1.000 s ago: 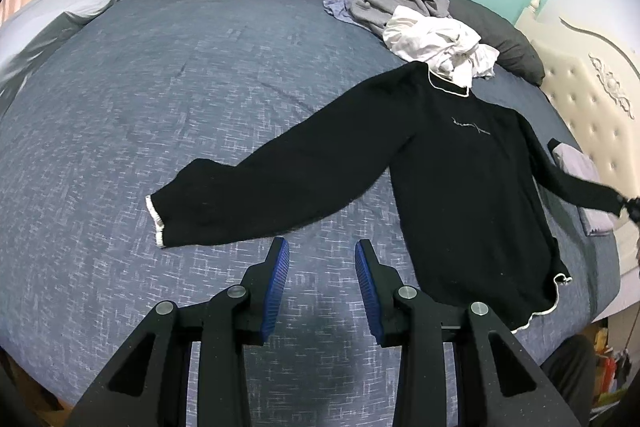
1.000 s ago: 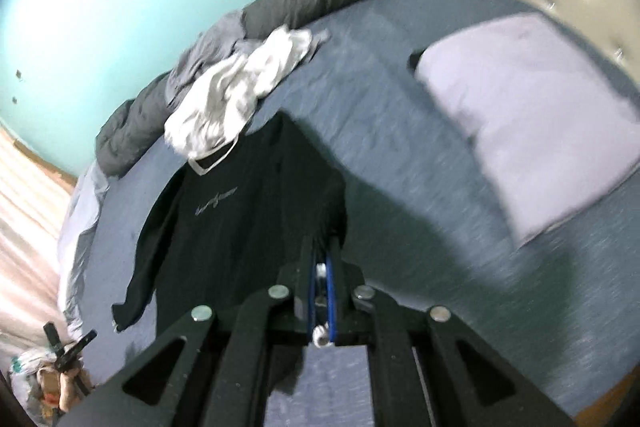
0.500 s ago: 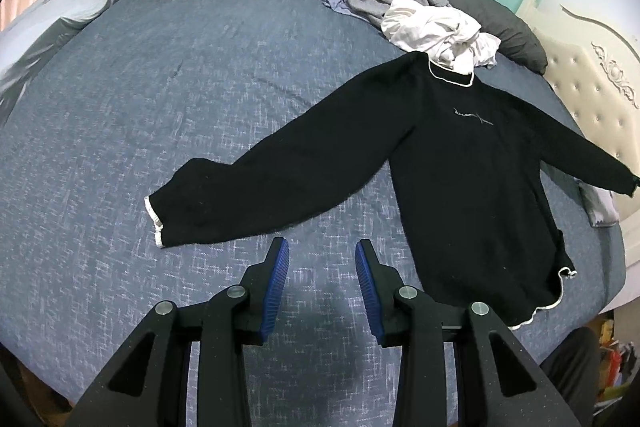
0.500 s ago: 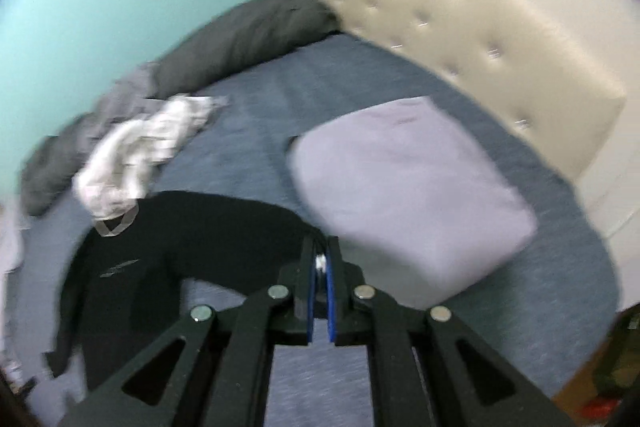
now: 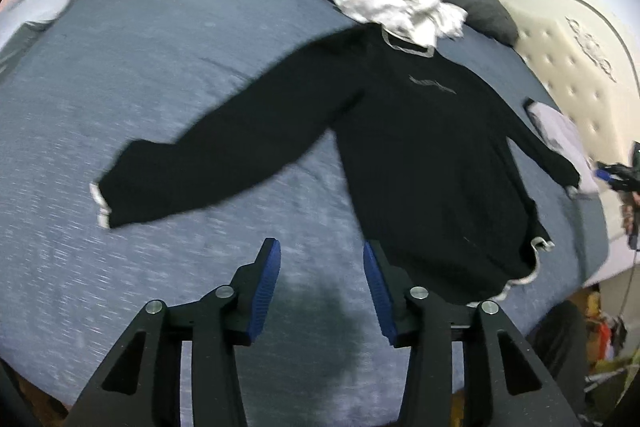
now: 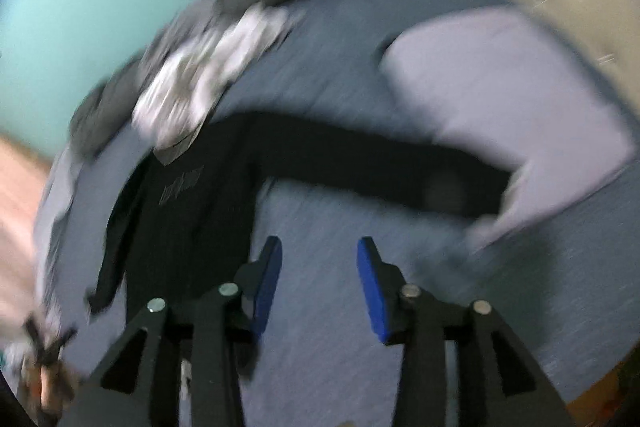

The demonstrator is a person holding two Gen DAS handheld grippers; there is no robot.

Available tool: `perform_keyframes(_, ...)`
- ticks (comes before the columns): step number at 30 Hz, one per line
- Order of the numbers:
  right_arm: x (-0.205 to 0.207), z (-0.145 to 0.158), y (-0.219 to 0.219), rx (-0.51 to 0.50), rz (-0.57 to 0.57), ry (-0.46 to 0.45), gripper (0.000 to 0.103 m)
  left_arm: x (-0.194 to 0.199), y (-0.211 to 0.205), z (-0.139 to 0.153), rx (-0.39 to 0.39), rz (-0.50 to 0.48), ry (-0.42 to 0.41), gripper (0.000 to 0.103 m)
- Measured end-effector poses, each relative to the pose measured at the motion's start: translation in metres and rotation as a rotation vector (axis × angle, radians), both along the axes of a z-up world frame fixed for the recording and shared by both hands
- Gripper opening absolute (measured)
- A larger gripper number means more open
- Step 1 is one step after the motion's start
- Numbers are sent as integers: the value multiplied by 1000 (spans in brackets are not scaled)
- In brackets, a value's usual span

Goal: Fold clothes

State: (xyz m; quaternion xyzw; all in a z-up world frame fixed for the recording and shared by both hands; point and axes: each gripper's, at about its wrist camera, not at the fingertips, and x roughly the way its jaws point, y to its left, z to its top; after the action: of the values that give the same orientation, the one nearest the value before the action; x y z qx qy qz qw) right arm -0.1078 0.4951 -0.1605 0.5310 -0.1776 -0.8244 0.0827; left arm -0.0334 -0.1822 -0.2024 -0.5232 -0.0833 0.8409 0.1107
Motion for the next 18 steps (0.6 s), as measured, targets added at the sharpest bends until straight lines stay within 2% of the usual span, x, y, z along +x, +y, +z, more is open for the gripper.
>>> perform_keyframes(8,35,-82,-111,-87,240,-243,42,14,62,-27,19,-93,-59,55)
perform_keyframes(13,48,-108,-136,-91,261,-279,42,21,84,-47,52,-123,-116,60)
perform_keyframes(18,46,-121,-139,-106,232,-287,42,25,94,-68,97,-102,-180,61)
